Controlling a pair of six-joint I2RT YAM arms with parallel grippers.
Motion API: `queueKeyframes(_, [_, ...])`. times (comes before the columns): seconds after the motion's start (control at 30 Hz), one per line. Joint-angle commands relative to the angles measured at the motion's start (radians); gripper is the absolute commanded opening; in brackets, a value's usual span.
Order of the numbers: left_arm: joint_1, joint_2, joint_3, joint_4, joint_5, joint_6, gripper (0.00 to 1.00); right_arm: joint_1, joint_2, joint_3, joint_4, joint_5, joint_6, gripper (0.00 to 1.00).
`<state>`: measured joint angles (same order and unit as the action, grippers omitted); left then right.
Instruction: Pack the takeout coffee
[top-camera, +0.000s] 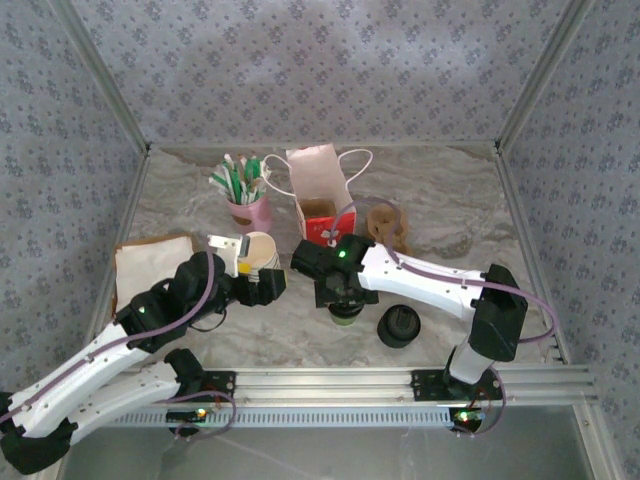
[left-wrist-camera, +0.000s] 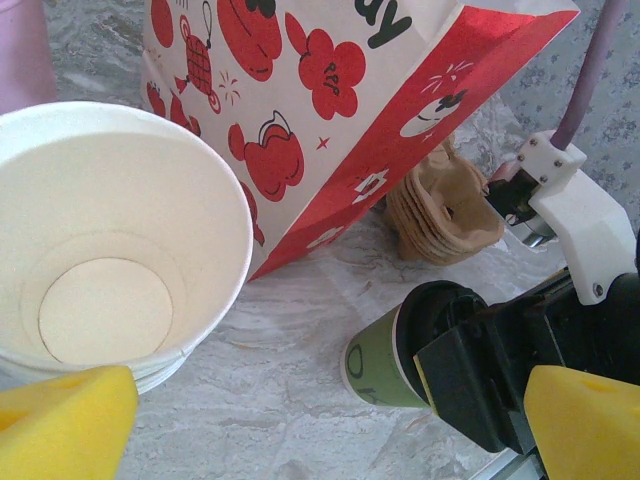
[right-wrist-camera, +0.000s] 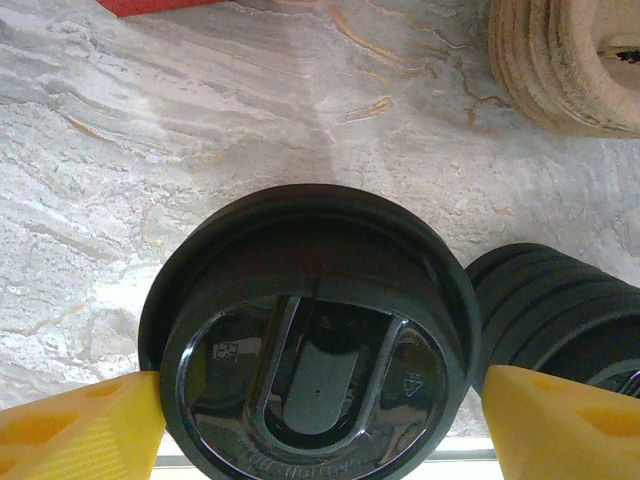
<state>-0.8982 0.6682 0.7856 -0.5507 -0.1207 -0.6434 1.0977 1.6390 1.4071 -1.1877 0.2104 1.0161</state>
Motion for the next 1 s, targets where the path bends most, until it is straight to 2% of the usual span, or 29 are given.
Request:
queueKeyframes(0.0, [0.007, -0.010, 0.004, -0.003, -0.002, 0.021, 0.99, -0.002, -0.003, 0.024, -0.015, 0.026, 0.044, 0.85])
queueKeyframes(0.4, [0.007, -0.009, 0.007, -0.005, 0.001, 0.024, 0.99, -0.017, -0.049, -0.039, 0.060, 0.023, 0.117, 0.87])
queueKeyframes(0.77, [0.008, -0.002, 0.007, 0.000, 0.006, 0.024, 0.99, -0.022, -0.025, -0.042, 0.031, 0.024, 0.124, 0.87])
queueKeyframes(0.97, [0.008, -0.001, 0.009, 0.000, 0.006, 0.027, 0.99, -0.022, -0.021, -0.042, 0.030, 0.027, 0.127, 0.83])
